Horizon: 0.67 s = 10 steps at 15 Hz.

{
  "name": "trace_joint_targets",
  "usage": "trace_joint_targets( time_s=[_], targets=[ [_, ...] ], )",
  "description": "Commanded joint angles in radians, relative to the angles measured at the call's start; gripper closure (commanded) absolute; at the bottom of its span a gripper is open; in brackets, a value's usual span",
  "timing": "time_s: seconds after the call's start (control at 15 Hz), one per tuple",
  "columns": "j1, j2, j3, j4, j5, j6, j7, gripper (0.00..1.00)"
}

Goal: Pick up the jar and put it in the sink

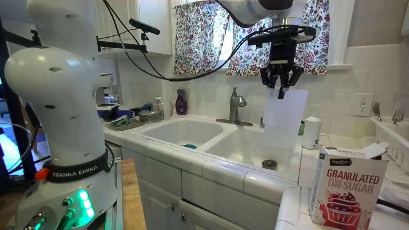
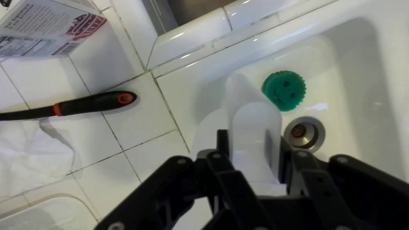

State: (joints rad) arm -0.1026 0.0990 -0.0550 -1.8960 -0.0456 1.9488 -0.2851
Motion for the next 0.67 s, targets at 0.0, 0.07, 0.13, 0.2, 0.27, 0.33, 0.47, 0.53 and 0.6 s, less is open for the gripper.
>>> trace_joint_targets(
  time_s=[0.0, 0.07, 0.13, 0.2, 0.27, 0.33, 0.47, 0.53, 0.6],
  targets=[
    [0.021, -0.047, 0.014, -0.101, 0.022, 0.051, -0.034, 0.91],
    [0.028, -0.045, 0.018, -0.122, 0.027, 0.072, -0.033, 0.91],
    [0.034, -0.044, 0.023, -0.145, 0.023, 0.104, -0.028, 0.91],
    [0.04, -0.044, 0.028, -0.17, 0.021, 0.13, -0.024, 0.91],
    [0.045, -0.045, 0.033, -0.192, 0.024, 0.155, -0.024, 0.91],
    [0.051, -0.047, 0.039, -0.217, 0.027, 0.189, -0.02, 0.91],
    [0.068, -0.037, 0.052, -0.251, 0.002, 0.246, -0.001, 0.91],
    [0.058, -0.009, 0.042, -0.199, 0.003, 0.189, -0.005, 0.66],
    [0.064, -0.009, 0.047, -0.216, 0.003, 0.21, -0.005, 0.66]
  ],
)
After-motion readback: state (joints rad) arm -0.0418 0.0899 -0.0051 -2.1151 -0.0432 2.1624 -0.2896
